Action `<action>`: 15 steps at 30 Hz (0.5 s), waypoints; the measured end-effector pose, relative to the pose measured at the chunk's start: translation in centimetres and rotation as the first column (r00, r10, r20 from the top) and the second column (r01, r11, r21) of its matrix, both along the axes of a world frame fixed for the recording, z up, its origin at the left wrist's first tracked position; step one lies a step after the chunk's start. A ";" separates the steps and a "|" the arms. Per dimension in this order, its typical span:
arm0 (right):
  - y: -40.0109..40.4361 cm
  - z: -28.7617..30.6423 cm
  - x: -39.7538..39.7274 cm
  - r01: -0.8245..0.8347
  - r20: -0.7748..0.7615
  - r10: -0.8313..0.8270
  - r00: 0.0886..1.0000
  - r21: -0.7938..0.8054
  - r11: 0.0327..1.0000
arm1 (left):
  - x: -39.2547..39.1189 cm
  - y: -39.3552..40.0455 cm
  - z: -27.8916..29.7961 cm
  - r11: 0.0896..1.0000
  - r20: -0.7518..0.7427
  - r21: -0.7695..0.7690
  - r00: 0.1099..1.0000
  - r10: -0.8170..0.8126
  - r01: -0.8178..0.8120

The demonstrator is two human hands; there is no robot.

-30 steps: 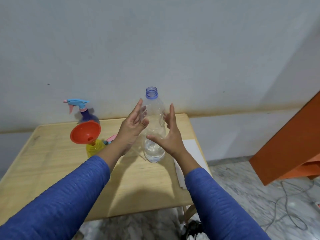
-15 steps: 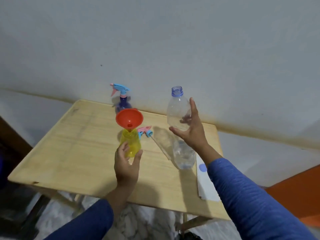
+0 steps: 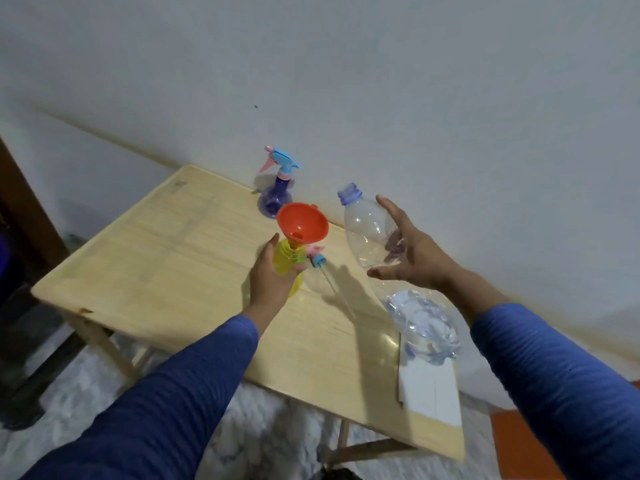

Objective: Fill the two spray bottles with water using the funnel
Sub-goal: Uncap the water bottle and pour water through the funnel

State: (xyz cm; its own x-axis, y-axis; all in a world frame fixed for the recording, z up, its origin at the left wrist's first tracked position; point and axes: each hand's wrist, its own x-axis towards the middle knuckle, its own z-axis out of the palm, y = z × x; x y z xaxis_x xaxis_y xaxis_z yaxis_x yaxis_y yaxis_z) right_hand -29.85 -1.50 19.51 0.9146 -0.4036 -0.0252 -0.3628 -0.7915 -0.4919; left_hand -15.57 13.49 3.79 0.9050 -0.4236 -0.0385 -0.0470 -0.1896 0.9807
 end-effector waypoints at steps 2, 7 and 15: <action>0.2 0.3 0.1 -0.027 -0.076 0.025 0.997 -0.021 0.999 | 0.0 0.1 0.4 1.000 -0.015 0.003 1.000 -0.006 0.006; 0.5 0.8 0.5 -0.070 -0.183 0.064 0.981 -0.025 0.997 | 0.0 0.5 0.6 1.000 -0.061 -0.015 0.998 -0.019 0.018; 0.2 1.7 1.4 -0.096 -0.286 0.075 0.955 -0.060 0.994 | -0.2 0.6 0.3 0.998 -0.107 -0.063 0.994 -0.026 0.019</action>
State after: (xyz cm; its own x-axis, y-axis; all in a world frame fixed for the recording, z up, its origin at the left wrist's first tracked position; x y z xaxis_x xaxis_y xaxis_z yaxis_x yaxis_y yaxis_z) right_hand -28.41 -1.31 21.20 0.9053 -0.3347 -0.2617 -0.4083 -0.8554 -0.3186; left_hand -15.78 14.08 4.13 0.8872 -0.4484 -0.1085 0.0562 -0.1283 0.9901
